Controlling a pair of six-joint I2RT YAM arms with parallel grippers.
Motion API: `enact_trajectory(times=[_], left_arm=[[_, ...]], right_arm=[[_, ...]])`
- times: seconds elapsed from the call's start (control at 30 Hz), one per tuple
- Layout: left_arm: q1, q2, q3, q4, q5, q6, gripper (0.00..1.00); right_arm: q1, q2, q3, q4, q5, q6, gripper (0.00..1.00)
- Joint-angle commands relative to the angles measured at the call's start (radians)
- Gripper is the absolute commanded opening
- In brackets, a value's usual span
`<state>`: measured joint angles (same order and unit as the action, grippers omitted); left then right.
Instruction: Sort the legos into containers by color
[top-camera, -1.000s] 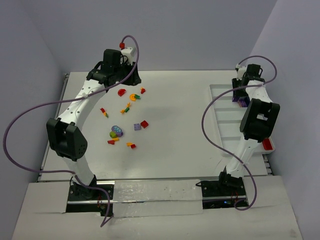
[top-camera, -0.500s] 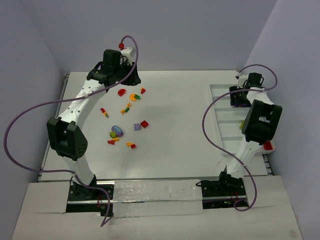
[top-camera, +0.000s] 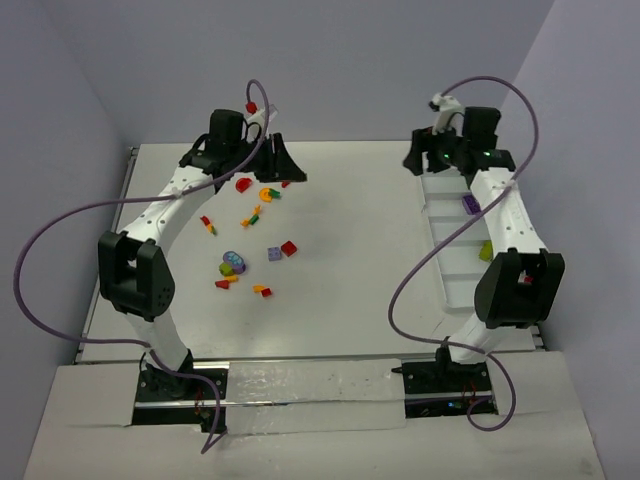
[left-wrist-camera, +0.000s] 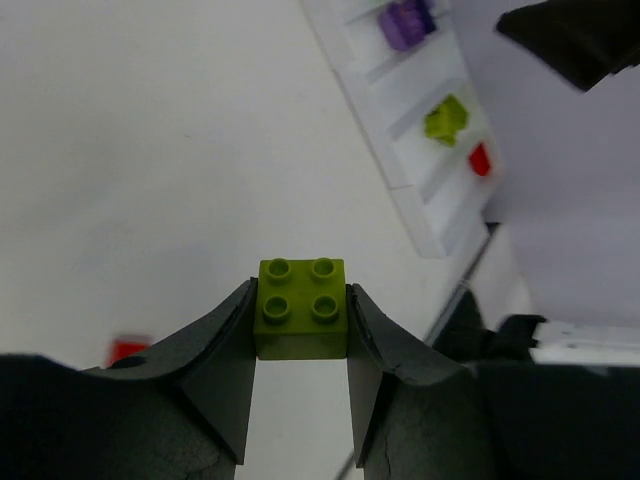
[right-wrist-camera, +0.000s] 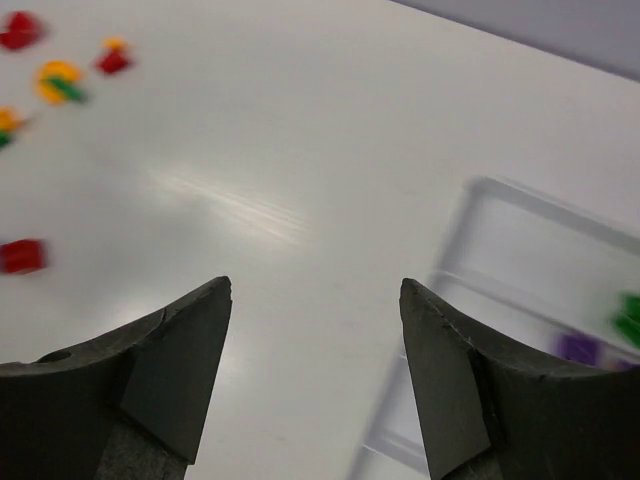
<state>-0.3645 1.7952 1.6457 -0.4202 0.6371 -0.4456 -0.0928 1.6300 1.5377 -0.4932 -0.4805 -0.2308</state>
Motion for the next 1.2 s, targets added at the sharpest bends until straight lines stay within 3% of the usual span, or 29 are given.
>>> enact_trajectory(times=[0.0, 0.13, 0.27, 0.53, 0.97, 1.1, 1.17], left_arm=[[0.004, 0.011, -0.083, 0.255, 0.347, -0.326, 0.0], [0.006, 0.032, -0.249, 0.694, 0.535, -0.731, 0.0], [0.006, 0.052, -0.367, 1.104, 0.59, -1.084, 0.0], [0.004, 0.059, -0.398, 1.119, 0.589, -1.153, 0.0], [-0.033, 0.068, -0.382, 1.078, 0.591, -1.133, 0.0], [-0.044, 0.066, -0.389, 1.077, 0.59, -1.133, 0.0], [-0.045, 0.067, -0.388, 1.077, 0.589, -1.131, 0.0]], right_arm=[[0.179, -0.066, -0.012, 0.008, -0.14, 0.052, 0.75], [0.28, -0.068, 0.011, 0.006, -0.219, 0.001, 0.74], [0.34, -0.042, 0.061, -0.069, -0.33, -0.085, 0.73], [0.464, -0.027, 0.113, -0.224, -0.349, -0.292, 0.72], [0.564, 0.025, 0.178, -0.225, -0.281, -0.281, 0.72], [0.568, 0.044, 0.194, -0.214, -0.279, -0.272, 0.67], [0.581, 0.05, 0.2, -0.214, -0.282, -0.272, 0.56]])
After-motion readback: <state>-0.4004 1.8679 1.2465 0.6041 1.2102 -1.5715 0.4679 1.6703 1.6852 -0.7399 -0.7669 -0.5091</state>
